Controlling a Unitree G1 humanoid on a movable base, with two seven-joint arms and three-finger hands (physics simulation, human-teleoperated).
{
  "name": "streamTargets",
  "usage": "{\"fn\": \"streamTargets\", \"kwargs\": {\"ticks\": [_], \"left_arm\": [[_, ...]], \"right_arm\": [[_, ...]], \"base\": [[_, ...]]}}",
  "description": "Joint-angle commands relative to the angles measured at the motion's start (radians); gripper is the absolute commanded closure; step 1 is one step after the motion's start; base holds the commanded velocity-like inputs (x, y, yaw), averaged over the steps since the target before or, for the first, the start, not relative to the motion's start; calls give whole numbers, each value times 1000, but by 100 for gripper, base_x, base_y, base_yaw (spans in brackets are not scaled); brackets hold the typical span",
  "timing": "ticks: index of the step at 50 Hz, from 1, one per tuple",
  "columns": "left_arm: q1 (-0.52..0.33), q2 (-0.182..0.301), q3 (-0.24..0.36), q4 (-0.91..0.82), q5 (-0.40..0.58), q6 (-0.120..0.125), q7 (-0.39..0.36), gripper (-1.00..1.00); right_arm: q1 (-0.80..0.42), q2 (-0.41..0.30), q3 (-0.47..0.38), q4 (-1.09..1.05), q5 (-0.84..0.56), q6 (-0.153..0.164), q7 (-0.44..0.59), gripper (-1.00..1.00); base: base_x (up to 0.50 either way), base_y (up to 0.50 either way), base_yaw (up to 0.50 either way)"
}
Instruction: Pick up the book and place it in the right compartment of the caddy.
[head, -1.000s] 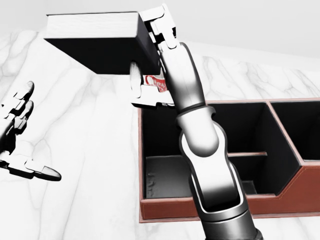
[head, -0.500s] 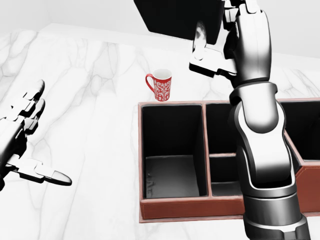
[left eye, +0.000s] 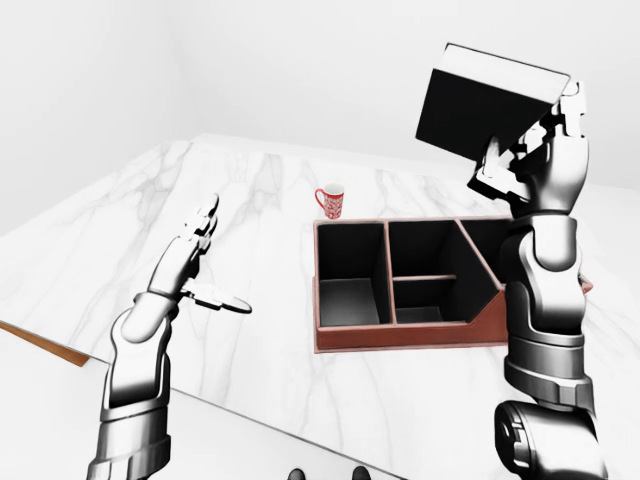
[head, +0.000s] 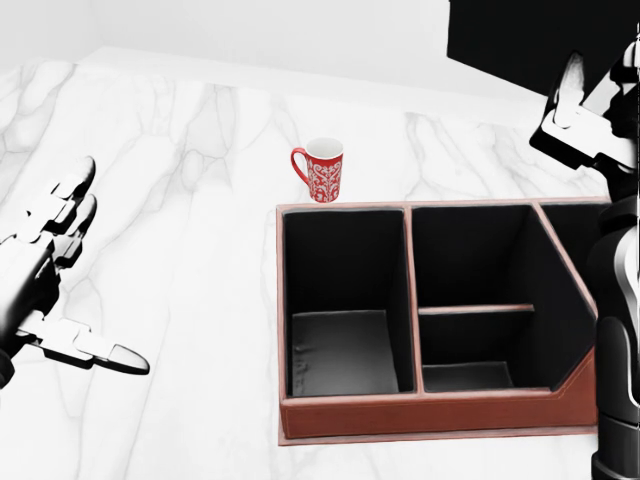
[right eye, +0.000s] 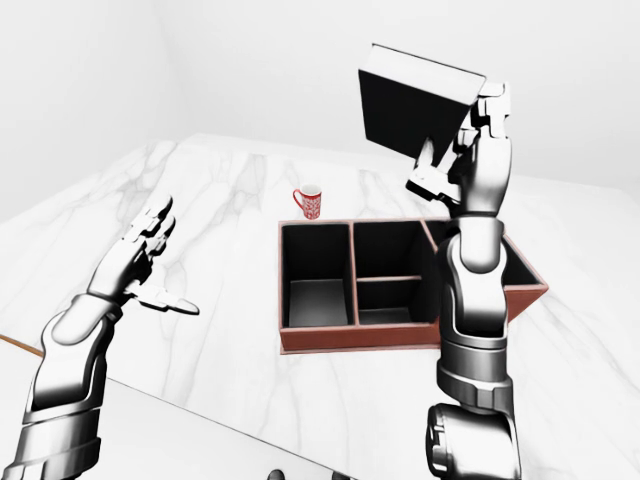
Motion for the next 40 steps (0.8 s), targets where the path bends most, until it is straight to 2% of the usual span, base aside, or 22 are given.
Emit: {"fn": "streamTargets", "kwargs": {"ticks": [1, 15, 30, 35, 40], "left_arm": [[12, -10, 4, -39, -26, 0, -11, -100], [14, -17, 1, -8, -19, 0, -11, -100], [16, -24, -4, -24, -16, 0, -13, -100], [22, -28, -8, -51, -12, 0, -18, -100], [21, -38, -18, -75, -7, 0, -19, -100]], "right_arm": [[95, -79, -101, -69, 91, 0, -14, 100], [225, -136, -214, -56, 121, 0, 24, 100], [259, -171, -271, -33, 128, 0, 50, 100], [245, -152, -258, -56, 183, 0, 51, 100], [80, -143, -127, -112, 192, 0, -4, 100]], "base": [[0, 0, 0], [0, 0, 0], [0, 0, 0], [0, 0, 0], [0, 0, 0]]}}
